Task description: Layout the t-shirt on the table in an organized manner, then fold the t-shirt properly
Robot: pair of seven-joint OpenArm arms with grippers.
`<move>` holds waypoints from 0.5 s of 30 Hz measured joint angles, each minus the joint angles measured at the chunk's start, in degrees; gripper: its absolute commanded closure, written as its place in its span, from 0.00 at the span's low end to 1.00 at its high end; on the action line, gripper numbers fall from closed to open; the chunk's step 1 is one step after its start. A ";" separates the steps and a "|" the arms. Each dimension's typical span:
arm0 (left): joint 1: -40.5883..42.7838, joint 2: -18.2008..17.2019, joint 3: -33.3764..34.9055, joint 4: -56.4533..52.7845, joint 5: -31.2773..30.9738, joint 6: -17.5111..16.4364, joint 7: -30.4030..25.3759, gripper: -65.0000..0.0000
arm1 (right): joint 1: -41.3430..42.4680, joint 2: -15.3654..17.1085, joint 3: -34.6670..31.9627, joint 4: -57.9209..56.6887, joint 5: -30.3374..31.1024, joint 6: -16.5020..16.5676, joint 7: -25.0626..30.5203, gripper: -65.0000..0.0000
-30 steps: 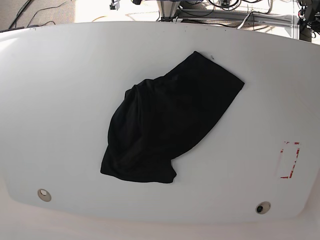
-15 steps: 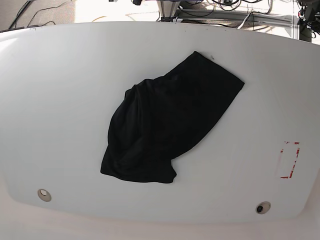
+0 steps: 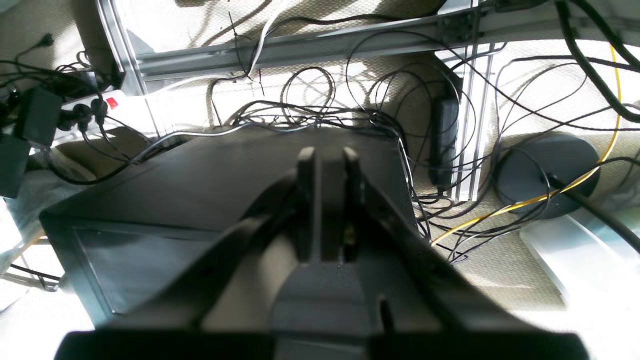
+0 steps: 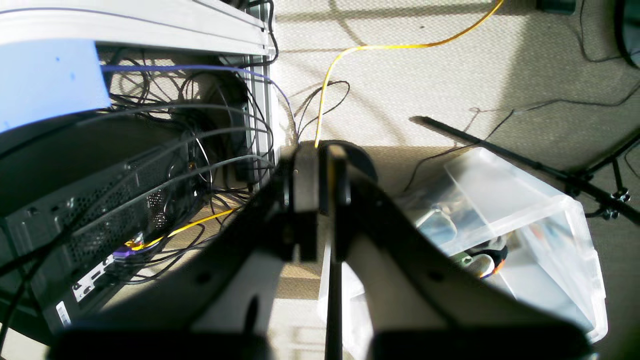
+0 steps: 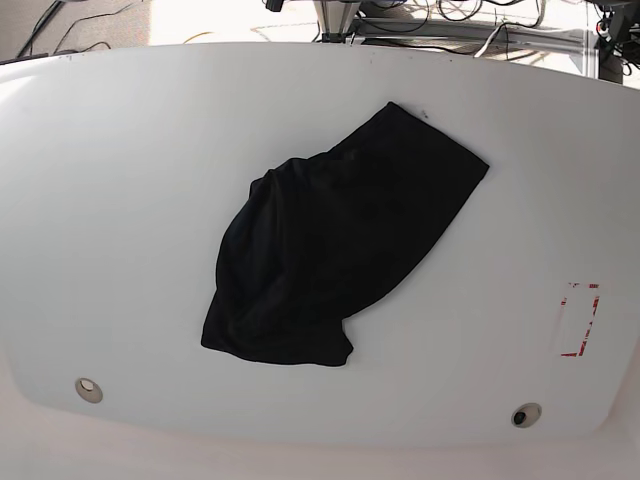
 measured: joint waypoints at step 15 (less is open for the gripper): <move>14.03 -3.50 -0.02 21.14 0.09 -0.39 0.31 0.99 | -12.81 -0.98 4.85 18.23 0.15 0.00 -0.44 0.96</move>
